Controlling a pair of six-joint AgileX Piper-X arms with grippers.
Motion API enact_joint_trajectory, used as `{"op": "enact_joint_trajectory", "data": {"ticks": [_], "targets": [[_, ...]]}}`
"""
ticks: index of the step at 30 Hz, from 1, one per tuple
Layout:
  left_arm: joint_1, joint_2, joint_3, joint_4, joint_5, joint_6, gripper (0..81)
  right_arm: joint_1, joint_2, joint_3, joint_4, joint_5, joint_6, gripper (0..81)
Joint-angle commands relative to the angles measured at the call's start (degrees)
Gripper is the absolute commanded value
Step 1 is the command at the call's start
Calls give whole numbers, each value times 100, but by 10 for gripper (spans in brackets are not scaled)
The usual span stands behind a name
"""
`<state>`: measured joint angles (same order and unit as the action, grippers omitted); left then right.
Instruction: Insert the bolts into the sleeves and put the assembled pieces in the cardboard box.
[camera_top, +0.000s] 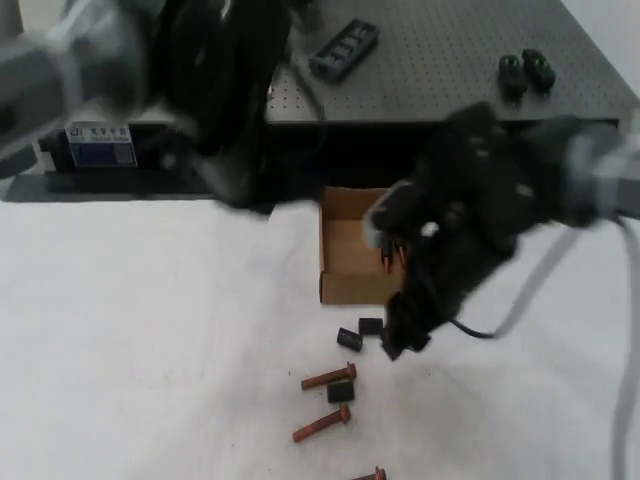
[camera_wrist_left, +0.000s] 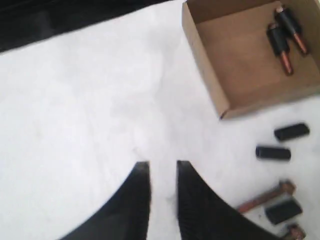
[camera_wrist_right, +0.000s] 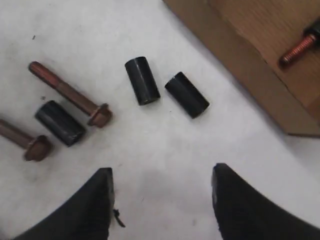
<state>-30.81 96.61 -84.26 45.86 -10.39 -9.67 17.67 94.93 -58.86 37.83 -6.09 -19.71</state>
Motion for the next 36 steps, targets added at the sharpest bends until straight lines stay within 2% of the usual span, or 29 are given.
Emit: {"op": "enact_joint_trajectory", "data": {"ticks": [1,5,8,11,24,26,30,32,36], "targets": [[-25,-1379,1763,-272,-98,213,141,184,1223,-1655,852,694,-1014,422],[-25,-2217,2510,-272,-98,241,141,185,1914,-2487,1094,814,-1288,420],[-25,-2669,2823,-272,-98,241,141,201,2199,-2904,1371,836,-1453,376],[-25,-2970,2977,-272,-98,241,141,242,2352,-3031,1421,862,-1506,351],[-25,-3129,2976,-269,-98,458,141,420,2762,-3014,1562,948,-1659,341],[-25,-3129,2976,-269,-98,458,141,420,2772,-3014,1596,1125,-1659,286],[-25,-3129,2976,-227,-54,472,141,420,2772,-3014,1605,1419,-1628,106],[-25,-3129,2976,-231,294,685,141,420,2772,-3014,1659,1608,-1602,21],[-25,-3035,2976,-324,1421,1203,169,386,2685,-3014,1889,1807,-1382,19]]}}
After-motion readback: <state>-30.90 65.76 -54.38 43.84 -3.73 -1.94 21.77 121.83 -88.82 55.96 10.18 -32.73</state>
